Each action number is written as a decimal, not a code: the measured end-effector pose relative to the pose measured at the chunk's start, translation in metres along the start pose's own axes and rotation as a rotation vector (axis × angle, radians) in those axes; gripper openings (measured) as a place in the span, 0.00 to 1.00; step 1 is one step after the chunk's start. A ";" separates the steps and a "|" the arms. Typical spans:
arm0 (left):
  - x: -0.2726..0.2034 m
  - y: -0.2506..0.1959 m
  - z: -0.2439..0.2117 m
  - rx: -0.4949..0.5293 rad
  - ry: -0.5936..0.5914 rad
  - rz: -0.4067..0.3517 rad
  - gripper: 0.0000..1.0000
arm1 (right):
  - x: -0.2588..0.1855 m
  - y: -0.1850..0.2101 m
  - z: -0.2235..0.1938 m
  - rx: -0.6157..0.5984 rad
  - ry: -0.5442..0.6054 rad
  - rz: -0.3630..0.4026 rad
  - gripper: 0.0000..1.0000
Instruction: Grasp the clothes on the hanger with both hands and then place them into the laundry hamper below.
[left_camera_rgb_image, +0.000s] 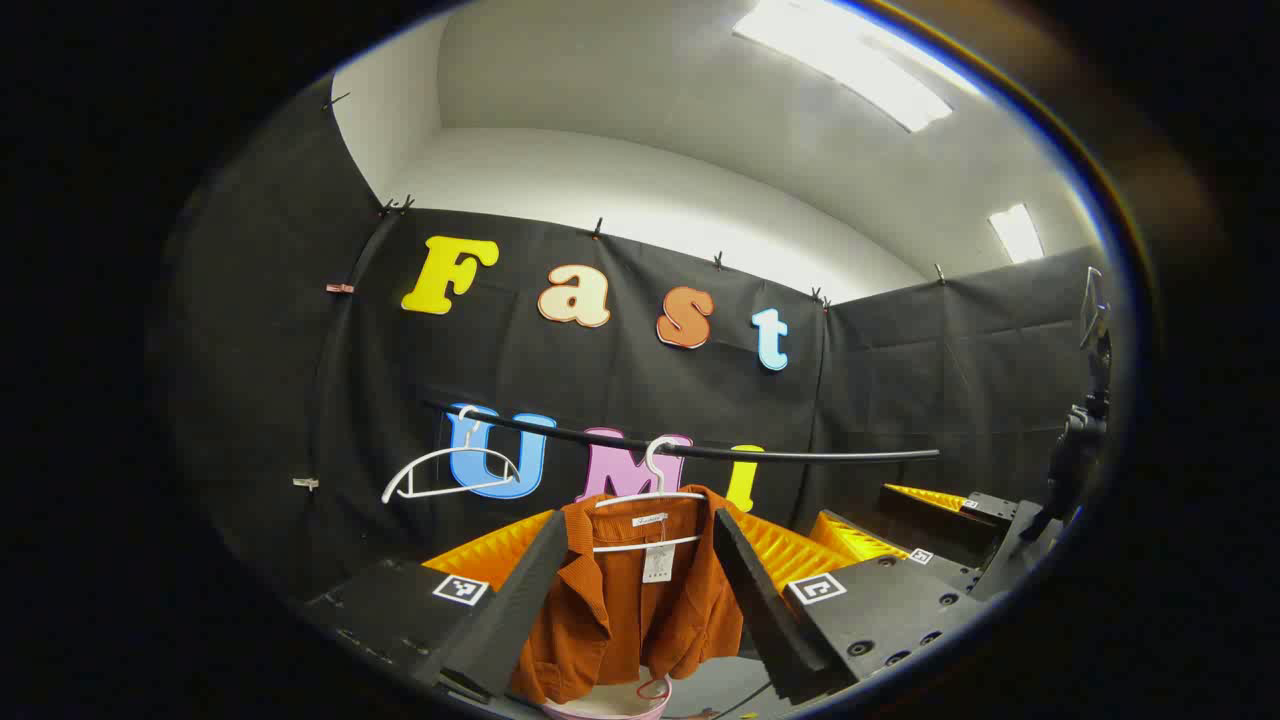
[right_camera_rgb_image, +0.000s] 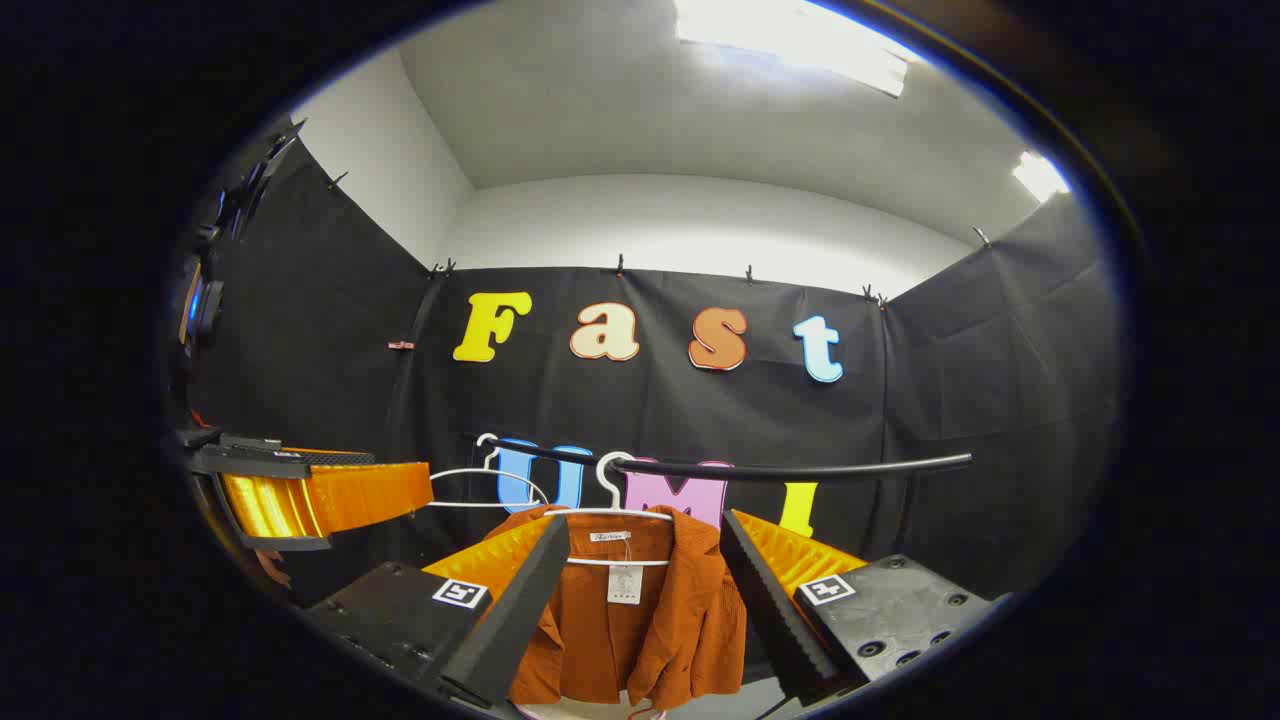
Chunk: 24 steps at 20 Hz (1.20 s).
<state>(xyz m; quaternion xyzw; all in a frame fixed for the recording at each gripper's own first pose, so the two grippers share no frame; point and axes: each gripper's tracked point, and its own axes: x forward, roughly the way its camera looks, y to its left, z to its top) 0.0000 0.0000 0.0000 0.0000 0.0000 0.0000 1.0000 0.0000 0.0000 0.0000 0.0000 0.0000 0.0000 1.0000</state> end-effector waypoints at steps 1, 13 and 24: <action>0.000 0.001 0.000 0.000 0.004 0.003 0.93 | 0.000 0.000 0.000 0.001 0.003 0.000 0.97; 0.002 -0.003 -0.004 0.006 0.000 0.000 0.92 | -0.003 0.005 0.001 0.011 0.004 0.018 0.97; 0.003 0.005 -0.006 0.004 -0.008 -0.006 0.92 | -0.001 0.011 0.002 -0.003 0.006 0.013 0.97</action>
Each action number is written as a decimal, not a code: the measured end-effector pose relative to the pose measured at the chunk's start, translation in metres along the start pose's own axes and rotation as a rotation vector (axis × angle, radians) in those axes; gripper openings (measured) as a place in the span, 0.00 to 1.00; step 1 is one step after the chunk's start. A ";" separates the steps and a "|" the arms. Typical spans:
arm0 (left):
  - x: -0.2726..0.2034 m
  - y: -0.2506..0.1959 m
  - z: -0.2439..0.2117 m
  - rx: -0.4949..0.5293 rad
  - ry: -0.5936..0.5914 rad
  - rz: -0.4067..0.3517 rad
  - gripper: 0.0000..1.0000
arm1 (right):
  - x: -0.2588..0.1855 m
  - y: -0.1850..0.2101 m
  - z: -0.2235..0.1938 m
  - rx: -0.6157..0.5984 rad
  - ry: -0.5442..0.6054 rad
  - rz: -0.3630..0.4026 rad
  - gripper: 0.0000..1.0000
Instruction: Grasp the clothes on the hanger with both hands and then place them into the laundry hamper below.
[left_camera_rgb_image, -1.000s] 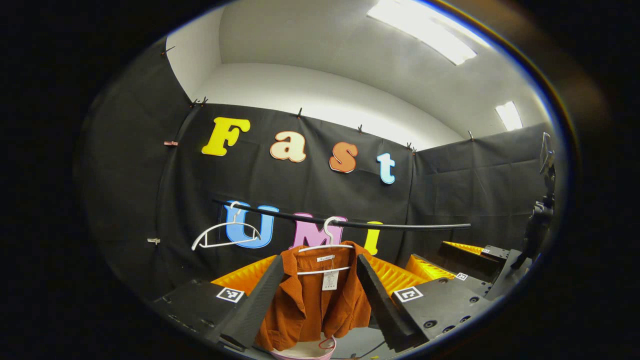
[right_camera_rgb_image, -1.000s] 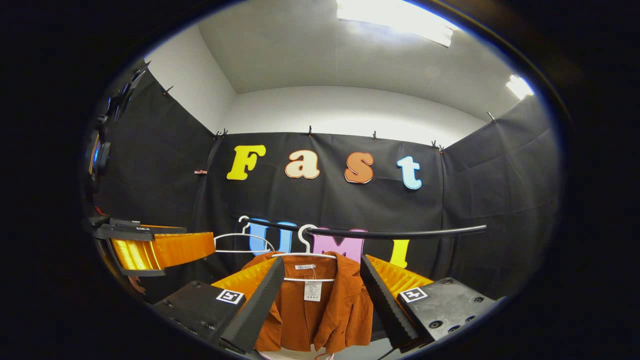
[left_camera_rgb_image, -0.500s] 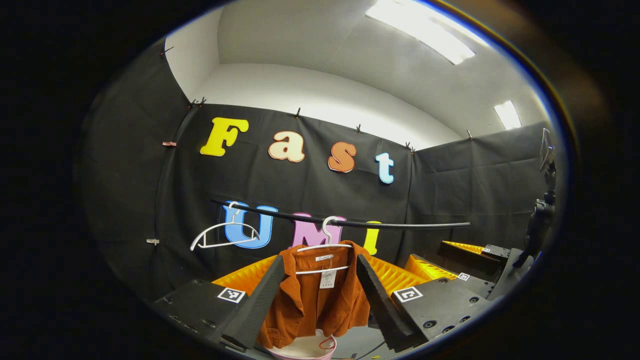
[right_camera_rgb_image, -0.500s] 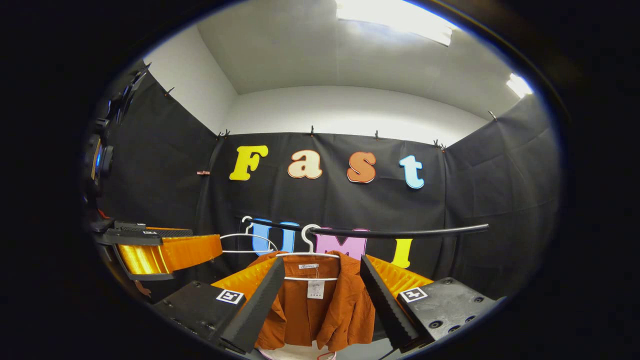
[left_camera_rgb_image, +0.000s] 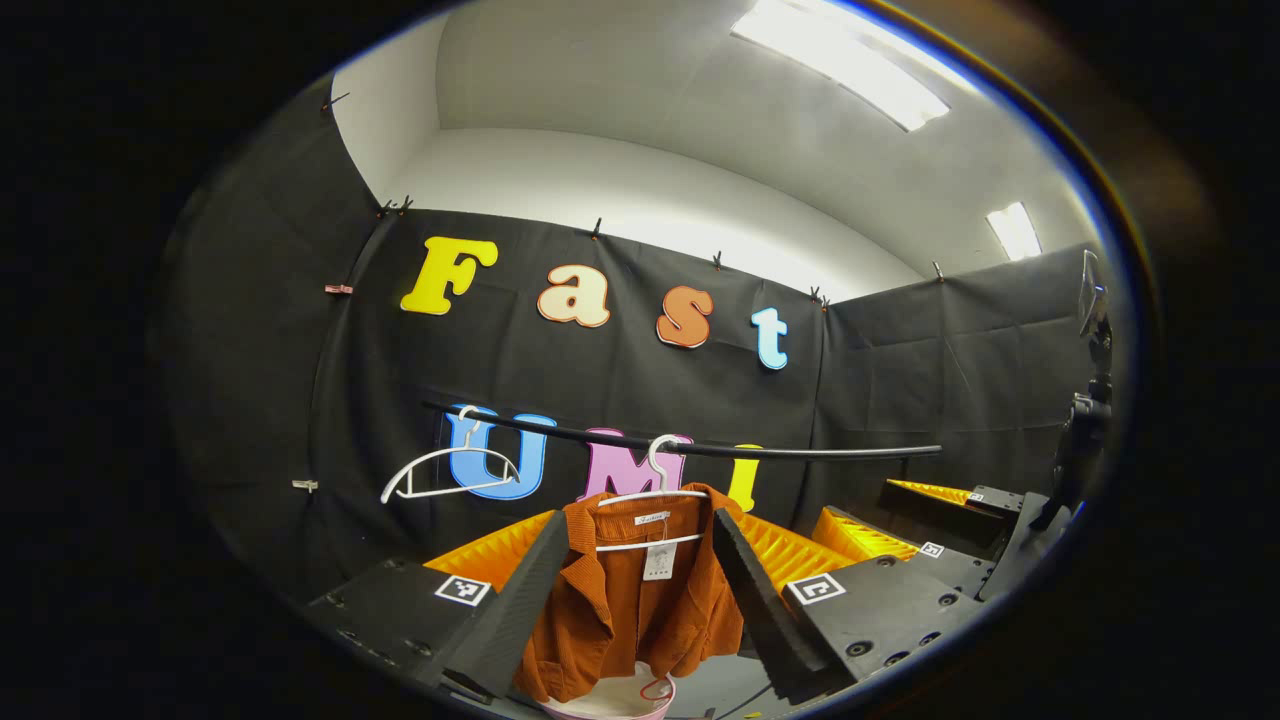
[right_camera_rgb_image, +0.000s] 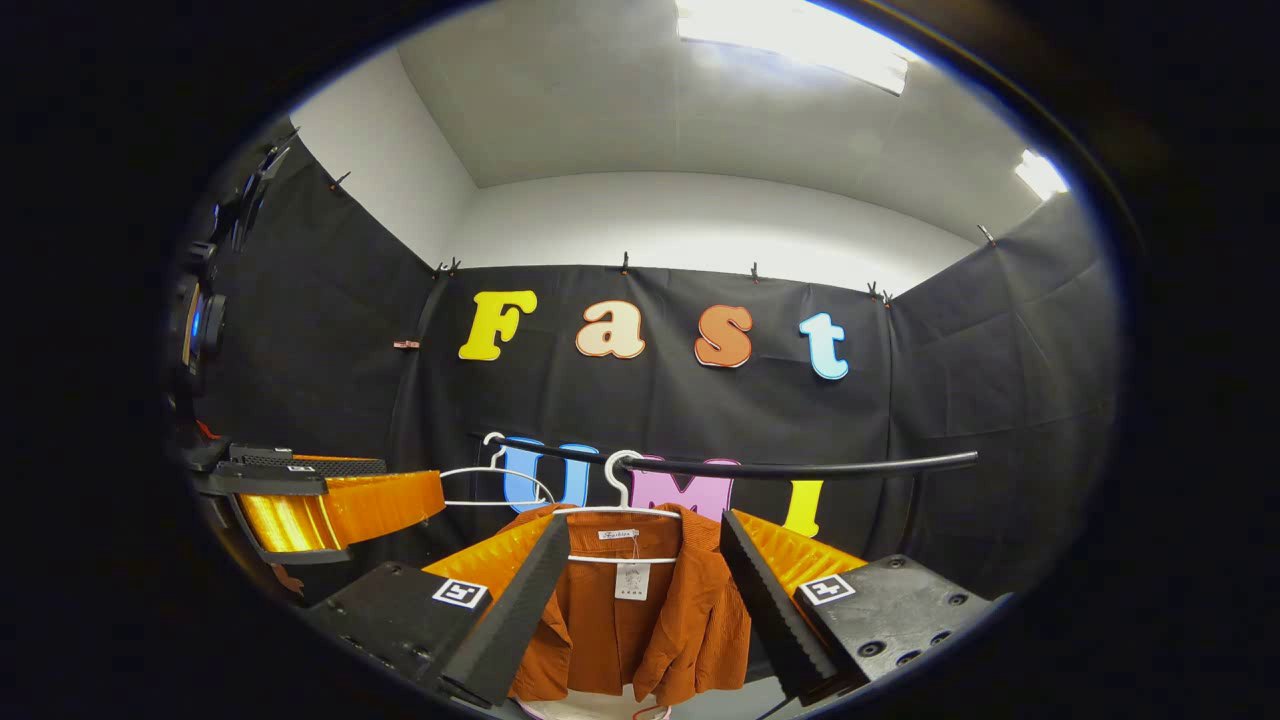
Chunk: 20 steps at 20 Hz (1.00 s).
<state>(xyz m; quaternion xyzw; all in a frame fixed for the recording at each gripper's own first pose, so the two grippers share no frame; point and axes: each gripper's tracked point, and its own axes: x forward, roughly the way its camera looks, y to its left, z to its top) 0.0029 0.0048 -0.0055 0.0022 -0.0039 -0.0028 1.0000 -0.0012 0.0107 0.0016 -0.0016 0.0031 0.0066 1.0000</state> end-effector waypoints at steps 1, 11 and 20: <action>0.000 0.001 0.000 -0.002 0.000 -0.002 0.92 | 0.001 0.001 -0.001 -0.003 0.003 -0.002 0.97; 0.001 0.013 -0.007 -0.006 0.020 -0.050 0.92 | -0.003 0.010 -0.005 -0.026 0.022 -0.054 0.97; -0.004 0.032 -0.018 -0.007 0.041 -0.148 0.92 | -0.019 0.028 -0.017 -0.058 0.064 -0.150 0.97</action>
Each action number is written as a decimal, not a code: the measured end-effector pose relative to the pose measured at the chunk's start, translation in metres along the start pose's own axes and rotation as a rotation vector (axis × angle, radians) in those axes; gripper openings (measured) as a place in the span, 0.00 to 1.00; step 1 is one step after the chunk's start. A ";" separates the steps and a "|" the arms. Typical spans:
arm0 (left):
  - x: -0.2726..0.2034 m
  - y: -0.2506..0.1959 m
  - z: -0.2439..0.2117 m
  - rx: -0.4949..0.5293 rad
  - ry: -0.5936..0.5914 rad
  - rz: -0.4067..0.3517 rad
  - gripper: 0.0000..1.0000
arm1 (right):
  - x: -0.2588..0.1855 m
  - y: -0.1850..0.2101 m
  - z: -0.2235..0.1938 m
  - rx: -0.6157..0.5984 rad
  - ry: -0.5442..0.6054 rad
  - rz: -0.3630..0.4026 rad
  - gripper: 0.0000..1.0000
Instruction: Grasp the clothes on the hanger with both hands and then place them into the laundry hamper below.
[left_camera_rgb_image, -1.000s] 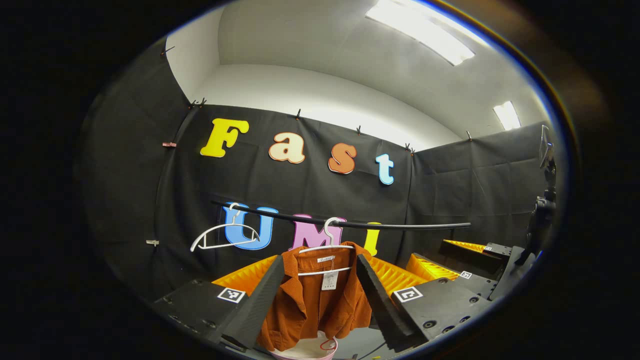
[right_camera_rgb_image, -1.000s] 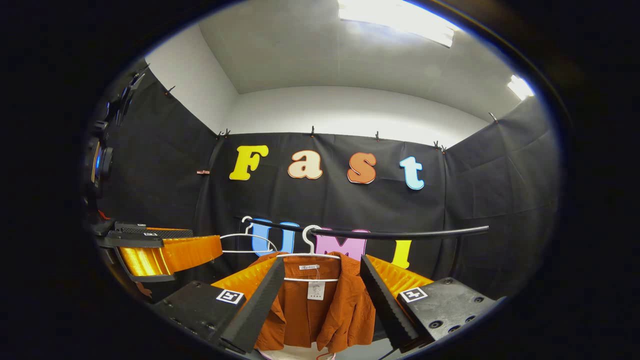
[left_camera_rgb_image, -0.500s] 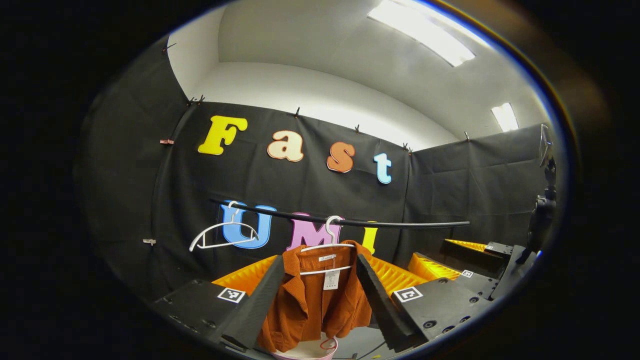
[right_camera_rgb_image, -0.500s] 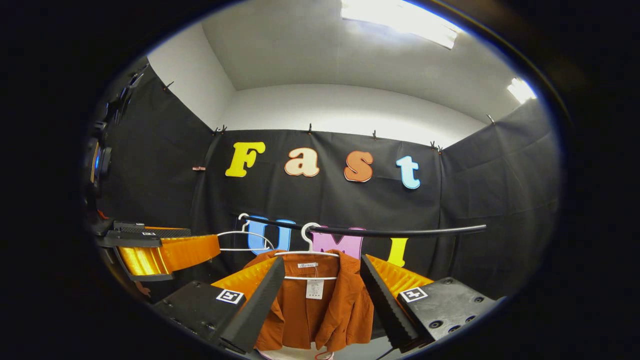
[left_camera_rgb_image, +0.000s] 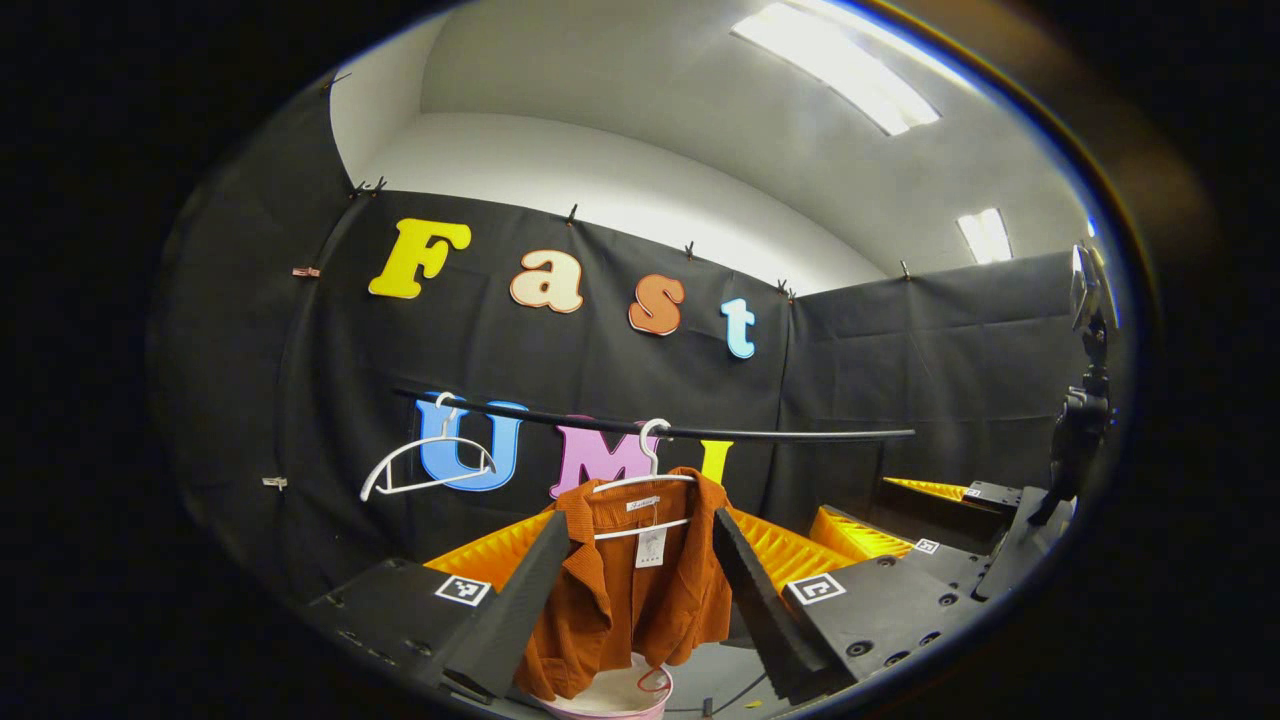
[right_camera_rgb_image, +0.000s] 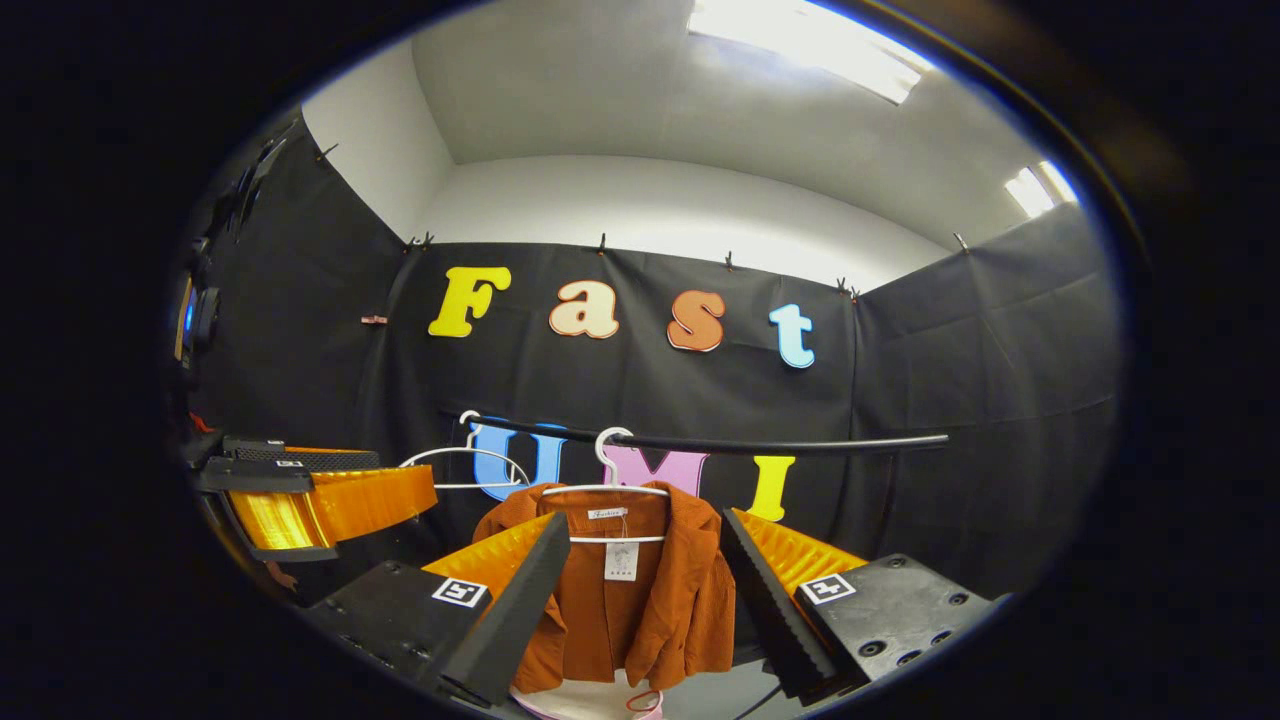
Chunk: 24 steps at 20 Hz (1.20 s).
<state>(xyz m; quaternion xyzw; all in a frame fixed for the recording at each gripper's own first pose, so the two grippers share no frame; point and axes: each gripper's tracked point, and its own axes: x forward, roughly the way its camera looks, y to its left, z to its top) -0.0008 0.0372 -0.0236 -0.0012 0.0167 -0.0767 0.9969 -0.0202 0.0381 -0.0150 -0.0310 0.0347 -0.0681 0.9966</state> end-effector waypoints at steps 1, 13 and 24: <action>0.000 0.003 -0.002 -0.001 0.006 -0.004 0.92 | -0.002 0.001 -0.002 -0.009 0.004 -0.011 0.97; 0.046 0.016 -0.070 0.001 0.083 0.012 0.92 | 0.044 -0.009 -0.078 -0.015 0.128 -0.038 0.97; 0.143 0.037 -0.146 -0.071 0.087 0.274 0.92 | 0.173 -0.036 -0.178 0.032 0.166 0.112 0.98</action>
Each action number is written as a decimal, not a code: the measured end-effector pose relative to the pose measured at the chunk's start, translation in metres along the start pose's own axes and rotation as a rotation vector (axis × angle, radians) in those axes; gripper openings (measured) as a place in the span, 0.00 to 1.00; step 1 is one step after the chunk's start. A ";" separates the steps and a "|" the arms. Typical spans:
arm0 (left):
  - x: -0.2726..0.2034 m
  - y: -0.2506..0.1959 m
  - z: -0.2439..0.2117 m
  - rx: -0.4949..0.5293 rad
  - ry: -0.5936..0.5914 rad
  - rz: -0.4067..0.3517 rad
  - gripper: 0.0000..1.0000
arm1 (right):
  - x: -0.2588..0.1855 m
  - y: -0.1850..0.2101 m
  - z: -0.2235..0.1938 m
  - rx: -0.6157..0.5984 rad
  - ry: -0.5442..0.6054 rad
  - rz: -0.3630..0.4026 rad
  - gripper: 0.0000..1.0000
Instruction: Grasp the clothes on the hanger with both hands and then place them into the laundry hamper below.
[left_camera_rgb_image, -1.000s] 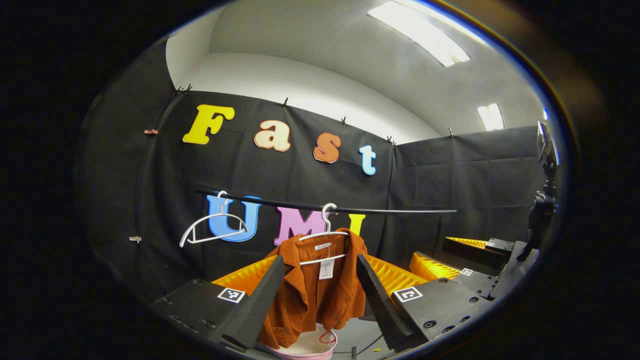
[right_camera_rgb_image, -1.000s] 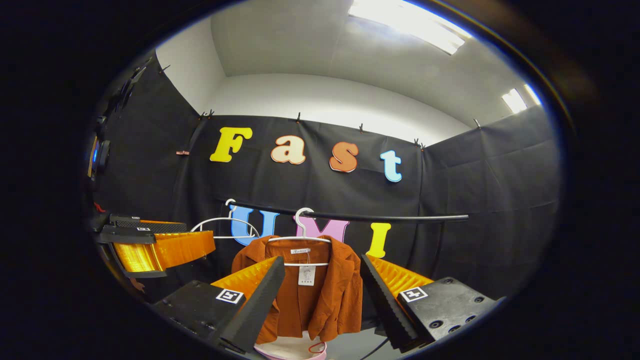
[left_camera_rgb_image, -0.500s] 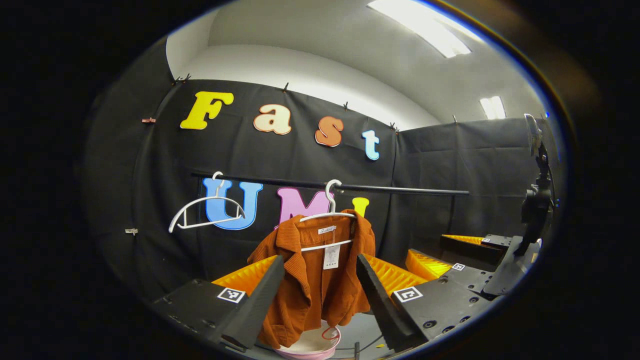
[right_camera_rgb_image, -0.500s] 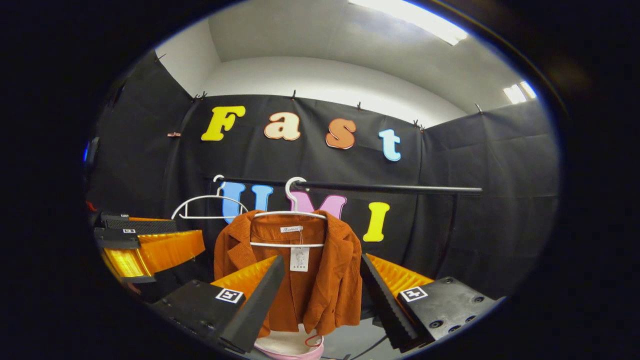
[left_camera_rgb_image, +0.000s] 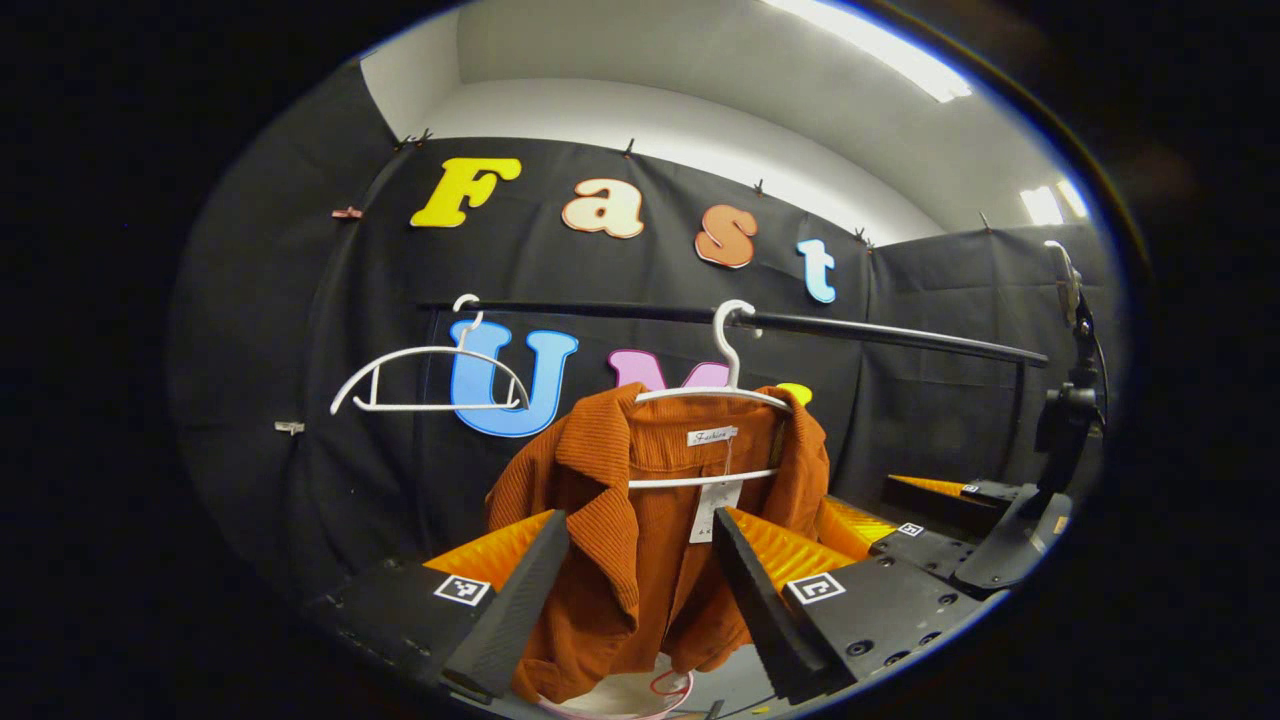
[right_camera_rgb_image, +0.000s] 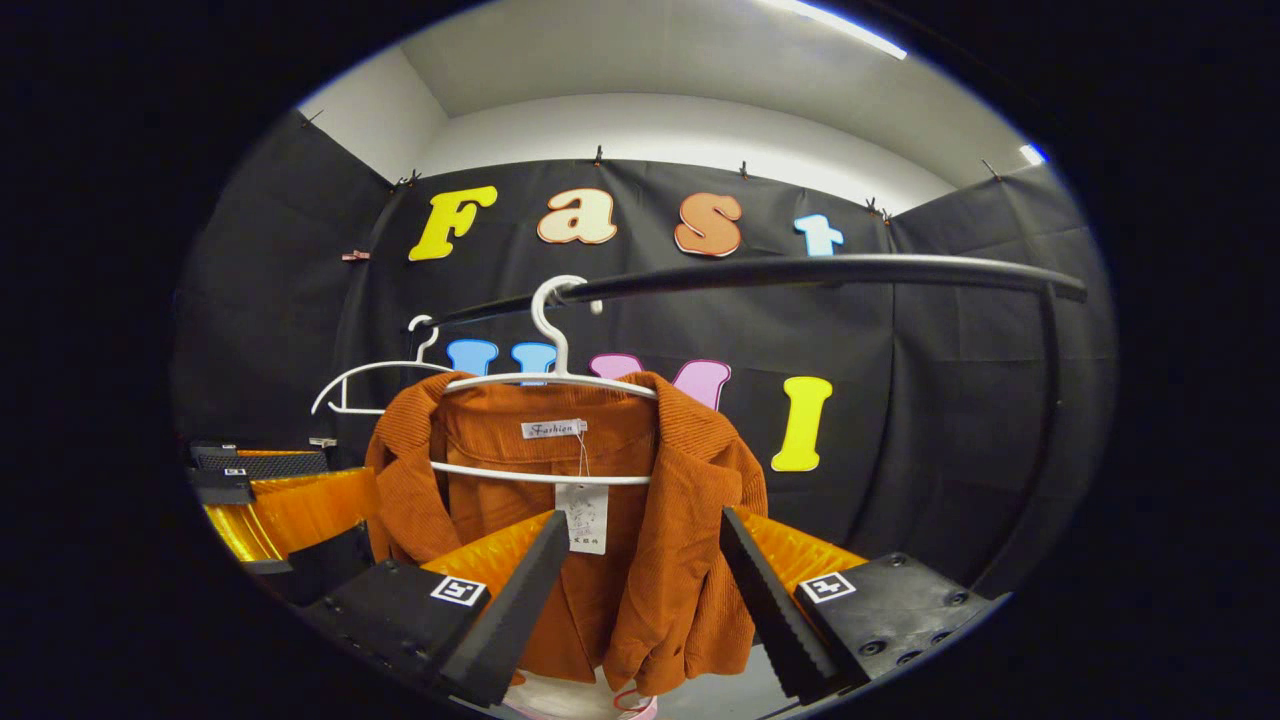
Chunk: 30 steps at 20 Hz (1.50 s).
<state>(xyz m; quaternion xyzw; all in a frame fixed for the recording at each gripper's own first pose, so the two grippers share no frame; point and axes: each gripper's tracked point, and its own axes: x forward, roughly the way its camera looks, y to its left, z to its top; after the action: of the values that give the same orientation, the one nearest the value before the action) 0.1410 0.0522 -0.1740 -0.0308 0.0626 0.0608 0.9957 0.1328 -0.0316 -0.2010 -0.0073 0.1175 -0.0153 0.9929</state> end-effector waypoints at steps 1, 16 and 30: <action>0.007 0.003 -0.006 -0.011 0.005 0.029 0.92 | 0.009 -0.005 -0.007 0.001 0.002 0.009 0.98; 0.077 0.027 -0.080 -0.042 0.145 0.274 0.92 | 0.088 -0.012 -0.094 0.130 0.170 0.151 0.98; 0.122 0.069 -0.076 0.090 0.152 0.309 0.07 | 0.141 -0.039 -0.094 0.038 0.081 0.166 0.14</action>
<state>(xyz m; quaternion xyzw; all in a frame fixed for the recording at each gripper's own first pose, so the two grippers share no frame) 0.2433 0.1292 -0.2686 0.0192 0.1442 0.2079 0.9673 0.2472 -0.0757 -0.3247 0.0218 0.1573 0.0645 0.9852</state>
